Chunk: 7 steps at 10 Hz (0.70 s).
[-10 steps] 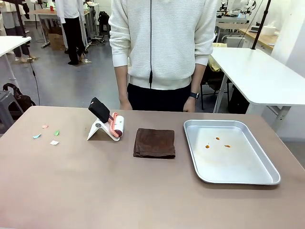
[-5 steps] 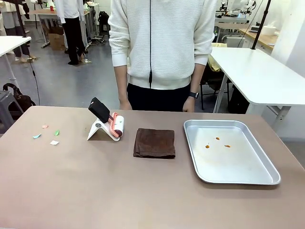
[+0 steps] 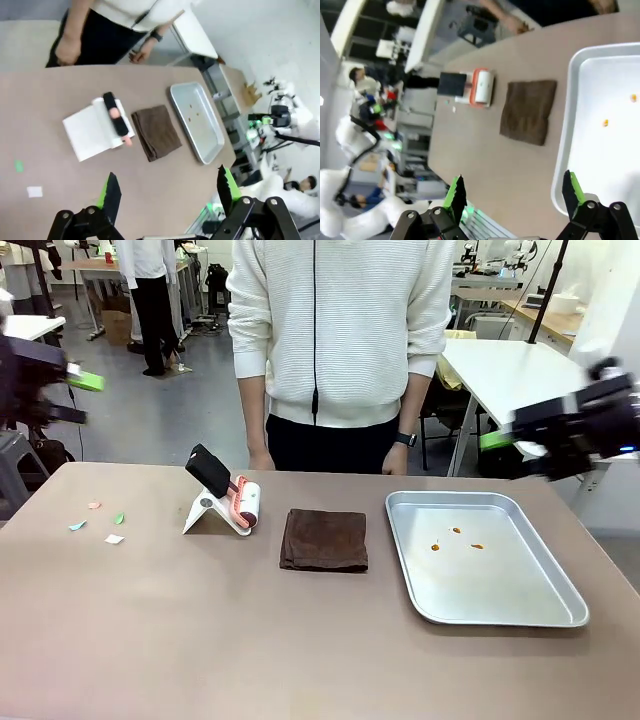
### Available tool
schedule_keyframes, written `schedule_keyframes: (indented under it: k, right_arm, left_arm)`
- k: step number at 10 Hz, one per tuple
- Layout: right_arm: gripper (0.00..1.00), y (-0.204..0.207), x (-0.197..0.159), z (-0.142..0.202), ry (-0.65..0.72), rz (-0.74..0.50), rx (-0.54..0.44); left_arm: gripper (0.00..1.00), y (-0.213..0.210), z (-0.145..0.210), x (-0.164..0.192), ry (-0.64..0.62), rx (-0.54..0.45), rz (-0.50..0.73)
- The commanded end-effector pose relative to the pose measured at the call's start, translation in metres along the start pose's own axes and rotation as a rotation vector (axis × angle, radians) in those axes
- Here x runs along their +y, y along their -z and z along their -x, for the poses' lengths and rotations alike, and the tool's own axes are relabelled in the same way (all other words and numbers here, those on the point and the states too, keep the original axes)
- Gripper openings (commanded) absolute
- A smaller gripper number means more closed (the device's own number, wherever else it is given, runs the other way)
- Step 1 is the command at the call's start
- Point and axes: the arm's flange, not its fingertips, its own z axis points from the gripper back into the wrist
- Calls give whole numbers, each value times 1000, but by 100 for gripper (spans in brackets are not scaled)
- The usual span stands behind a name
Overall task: Clean the surface of the table.
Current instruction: Hold the Lint Roller with your left hand and the towel with your right hand.
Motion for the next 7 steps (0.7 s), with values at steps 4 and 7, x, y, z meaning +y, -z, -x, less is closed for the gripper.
schedule_keyframes:
  k: [4, 7]
  right_arm:
    - [100, 148, 55, 16, 114, 177, 100]
    - [100, 182, 56, 26, 98, 199, 199]
  left_arm:
    - [100, 106, 4, -33, 8, 190, -164]
    - [100, 133, 14, -19, -52, 211, -201]
